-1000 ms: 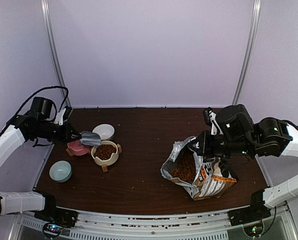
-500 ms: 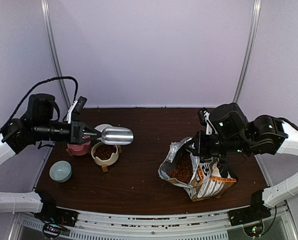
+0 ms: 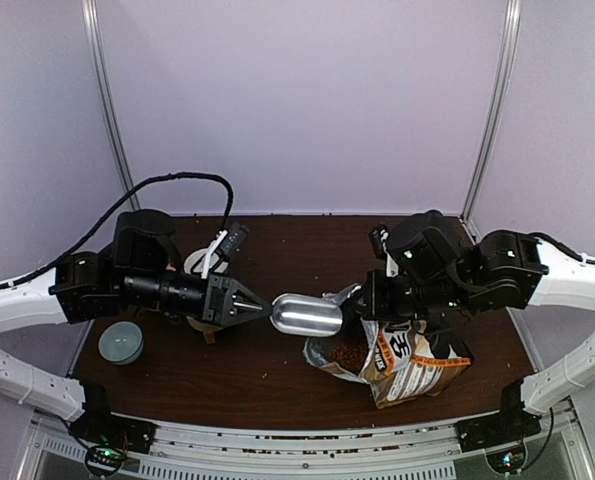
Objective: Serve the pet food
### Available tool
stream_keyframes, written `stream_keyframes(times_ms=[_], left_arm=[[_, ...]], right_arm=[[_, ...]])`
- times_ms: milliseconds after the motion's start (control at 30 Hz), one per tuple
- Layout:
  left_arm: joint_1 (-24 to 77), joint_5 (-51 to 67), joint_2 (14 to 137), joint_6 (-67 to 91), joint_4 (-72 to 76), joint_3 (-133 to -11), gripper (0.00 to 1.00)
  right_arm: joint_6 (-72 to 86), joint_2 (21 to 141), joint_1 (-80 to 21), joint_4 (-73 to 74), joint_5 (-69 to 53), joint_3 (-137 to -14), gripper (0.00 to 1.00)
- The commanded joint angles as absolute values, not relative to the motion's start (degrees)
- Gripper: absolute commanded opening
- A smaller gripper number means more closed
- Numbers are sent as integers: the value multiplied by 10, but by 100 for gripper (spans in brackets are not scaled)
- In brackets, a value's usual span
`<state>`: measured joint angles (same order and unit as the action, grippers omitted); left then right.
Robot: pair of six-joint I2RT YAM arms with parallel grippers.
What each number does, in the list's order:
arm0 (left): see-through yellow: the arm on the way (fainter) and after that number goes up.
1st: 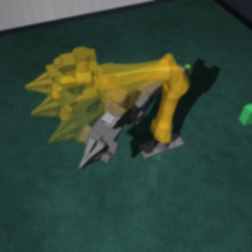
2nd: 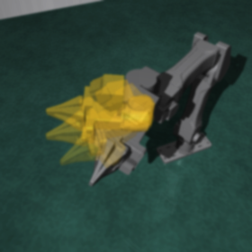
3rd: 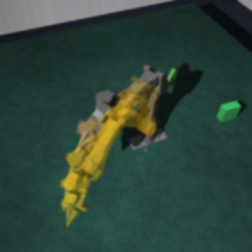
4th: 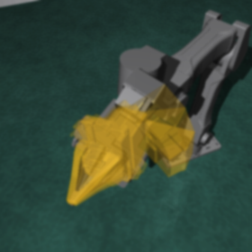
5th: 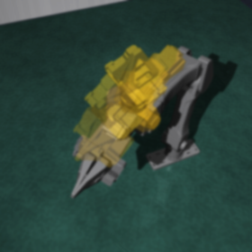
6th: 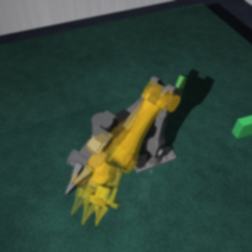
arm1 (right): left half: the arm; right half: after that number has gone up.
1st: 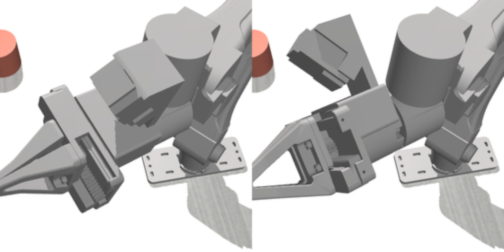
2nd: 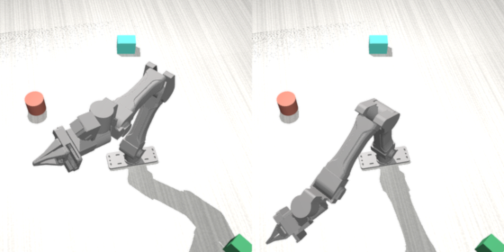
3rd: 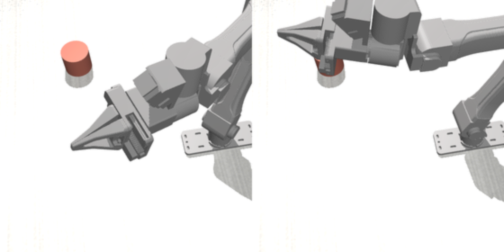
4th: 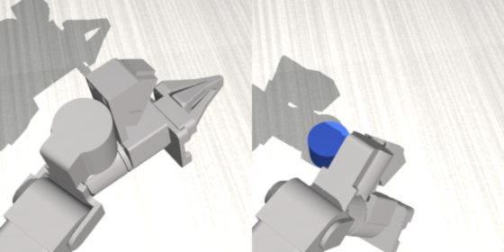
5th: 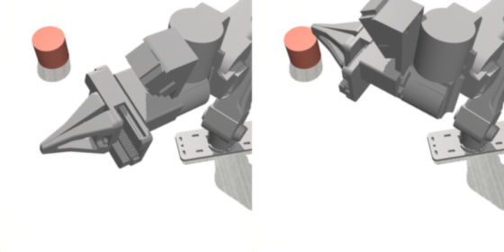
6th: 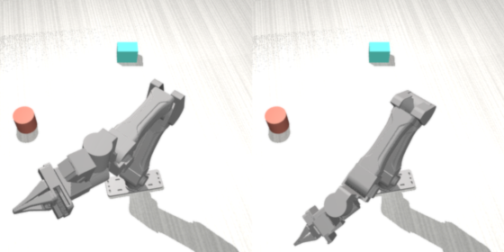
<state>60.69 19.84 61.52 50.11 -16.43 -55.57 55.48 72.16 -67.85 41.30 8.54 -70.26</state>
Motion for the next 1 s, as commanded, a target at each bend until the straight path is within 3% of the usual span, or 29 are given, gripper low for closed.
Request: stream_keyframes(times_ms=[0,133,367,433,700,967], left_arm=[[622,162,644,525,-117,-543,0],[635,129,671,532,-124,-539,0],[712,-114,752,539,-188,-566,0],[721,-132,798,548,-168,-571,0],[728,-33,988,527,-70,-687,0],[729,74,996,541,45,-674,0]], right_arm=[[557,732,-686,388,96,-729,0],[561,748,-699,385,98,-743,0],[566,765,-712,362,94,-751,0],[563,770,-712,362,92,-758,0],[563,760,-712,349,90,-756,0],[575,717,-713,349,105,-722,0]])
